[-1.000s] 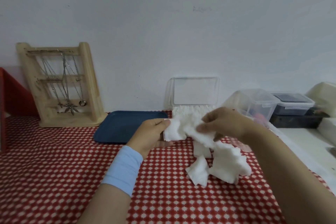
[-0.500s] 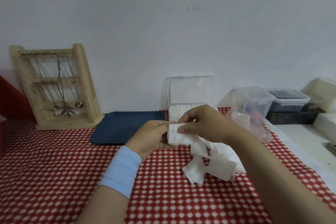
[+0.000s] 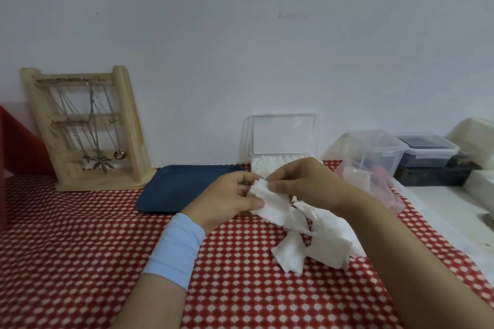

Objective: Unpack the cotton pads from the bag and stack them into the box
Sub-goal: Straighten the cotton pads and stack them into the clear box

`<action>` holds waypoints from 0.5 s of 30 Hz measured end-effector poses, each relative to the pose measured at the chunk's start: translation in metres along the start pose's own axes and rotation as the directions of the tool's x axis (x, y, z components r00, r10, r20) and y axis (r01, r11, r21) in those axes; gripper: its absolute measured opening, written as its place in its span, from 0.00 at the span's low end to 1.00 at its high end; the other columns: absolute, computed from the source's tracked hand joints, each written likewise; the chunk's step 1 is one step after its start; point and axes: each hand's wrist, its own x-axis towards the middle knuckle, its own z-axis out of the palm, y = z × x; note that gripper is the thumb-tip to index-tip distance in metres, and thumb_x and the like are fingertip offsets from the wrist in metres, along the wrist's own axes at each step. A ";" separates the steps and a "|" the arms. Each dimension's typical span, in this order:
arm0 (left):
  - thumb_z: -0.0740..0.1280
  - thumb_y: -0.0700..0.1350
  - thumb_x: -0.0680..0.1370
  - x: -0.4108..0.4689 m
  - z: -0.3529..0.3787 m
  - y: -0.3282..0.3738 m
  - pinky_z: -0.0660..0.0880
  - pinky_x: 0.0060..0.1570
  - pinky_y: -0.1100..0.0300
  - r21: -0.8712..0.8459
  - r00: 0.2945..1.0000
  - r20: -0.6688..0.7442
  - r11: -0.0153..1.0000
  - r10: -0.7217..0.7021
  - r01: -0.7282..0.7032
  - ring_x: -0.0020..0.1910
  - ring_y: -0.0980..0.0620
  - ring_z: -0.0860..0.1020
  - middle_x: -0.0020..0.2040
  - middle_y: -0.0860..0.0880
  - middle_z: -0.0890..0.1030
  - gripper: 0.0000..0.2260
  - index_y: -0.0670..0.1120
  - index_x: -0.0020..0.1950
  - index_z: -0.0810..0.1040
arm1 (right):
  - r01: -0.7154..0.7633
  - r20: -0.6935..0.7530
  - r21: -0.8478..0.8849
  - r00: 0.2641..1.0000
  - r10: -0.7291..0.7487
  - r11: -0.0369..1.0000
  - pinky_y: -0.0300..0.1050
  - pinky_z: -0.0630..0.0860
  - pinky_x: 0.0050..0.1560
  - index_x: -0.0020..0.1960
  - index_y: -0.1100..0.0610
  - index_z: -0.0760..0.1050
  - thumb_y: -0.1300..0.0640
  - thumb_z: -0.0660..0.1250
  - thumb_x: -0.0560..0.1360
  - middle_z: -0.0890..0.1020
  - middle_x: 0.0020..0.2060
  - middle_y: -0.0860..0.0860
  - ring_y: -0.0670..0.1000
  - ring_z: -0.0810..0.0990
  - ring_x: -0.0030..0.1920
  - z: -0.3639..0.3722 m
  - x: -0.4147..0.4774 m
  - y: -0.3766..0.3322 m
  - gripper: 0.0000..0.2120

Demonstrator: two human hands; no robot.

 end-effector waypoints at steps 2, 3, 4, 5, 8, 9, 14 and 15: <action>0.74 0.36 0.76 0.002 0.001 -0.002 0.78 0.64 0.48 -0.071 0.998 -0.054 0.997 0.006 -0.010 0.55 0.50 0.85 0.53 0.48 0.87 0.18 0.48 0.64 0.77 | -0.034 0.018 0.040 0.999 0.033 0.999 0.34 0.77 0.39 0.46 0.55 0.87 0.56 0.73 0.76 0.88 0.41 0.47 0.41 0.82 0.38 0.000 0.000 0.001 0.04; 0.73 0.35 0.76 0.003 0.003 -0.003 0.79 0.63 0.47 -0.131 0.997 -0.082 0.991 0.013 -0.024 0.56 0.49 0.85 0.54 0.47 0.87 0.17 0.47 0.63 0.78 | -0.054 0.021 0.071 0.998 0.053 0.996 0.37 0.78 0.41 0.46 0.56 0.86 0.55 0.73 0.77 0.87 0.41 0.47 0.43 0.82 0.39 -0.001 0.000 0.002 0.05; 0.72 0.35 0.77 0.004 0.004 -0.004 0.79 0.63 0.47 -0.197 0.994 -0.108 0.980 0.018 -0.039 0.56 0.48 0.85 0.55 0.46 0.87 0.16 0.45 0.63 0.78 | -0.070 0.014 0.106 0.997 0.069 0.992 0.40 0.79 0.43 0.47 0.58 0.85 0.55 0.72 0.77 0.87 0.41 0.48 0.44 0.82 0.40 -0.001 0.001 0.003 0.07; 0.71 0.35 0.78 0.005 0.006 -0.004 0.79 0.62 0.47 -0.259 0.991 -0.134 0.965 0.016 -0.051 0.56 0.47 0.85 0.55 0.46 0.87 0.15 0.44 0.63 0.79 | -0.081 -0.004 0.140 0.997 0.082 0.987 0.43 0.79 0.45 0.47 0.59 0.84 0.55 0.71 0.78 0.86 0.42 0.50 0.46 0.82 0.40 -0.002 0.001 0.003 0.07; 0.69 0.33 0.79 0.007 0.012 -0.003 0.81 0.59 0.50 -0.413 0.989 -0.147 0.909 -0.006 -0.056 0.56 0.46 0.85 0.57 0.44 0.86 0.15 0.41 0.64 0.78 | -0.074 -0.085 0.225 0.992 0.095 0.972 0.49 0.81 0.46 0.49 0.59 0.83 0.55 0.69 0.80 0.87 0.43 0.55 0.49 0.84 0.39 -0.002 0.001 0.001 0.09; 0.69 0.33 0.79 0.007 0.013 -0.002 0.81 0.58 0.51 -0.441 0.991 -0.136 0.896 -0.011 -0.051 0.57 0.46 0.85 0.57 0.44 0.86 0.15 0.42 0.65 0.78 | -0.072 -0.110 0.234 0.989 0.100 0.970 0.49 0.82 0.46 0.49 0.60 0.82 0.55 0.68 0.81 0.87 0.43 0.55 0.50 0.85 0.38 -0.002 0.001 0.000 0.09; 0.69 0.34 0.79 0.006 0.011 -0.003 0.83 0.53 0.55 -0.427 0.987 -0.156 0.903 -0.031 -0.039 0.56 0.48 0.85 0.57 0.46 0.86 0.14 0.43 0.64 0.80 | 0.020 -0.406 0.197 0.912 0.063 0.980 0.47 0.82 0.35 0.47 0.59 0.79 0.57 0.65 0.82 0.84 0.41 0.54 0.52 0.83 0.37 -0.002 0.006 -0.001 0.08; 0.69 0.34 0.79 0.005 0.010 -0.003 0.83 0.51 0.56 -0.413 0.987 -0.158 0.910 -0.043 -0.027 0.55 0.48 0.85 0.57 0.45 0.86 0.13 0.42 0.64 0.80 | 0.069 -0.431 0.211 0.902 0.029 0.975 0.46 0.80 0.32 0.46 0.58 0.79 0.59 0.65 0.81 0.84 0.39 0.53 0.53 0.83 0.36 -0.005 0.005 -0.003 0.07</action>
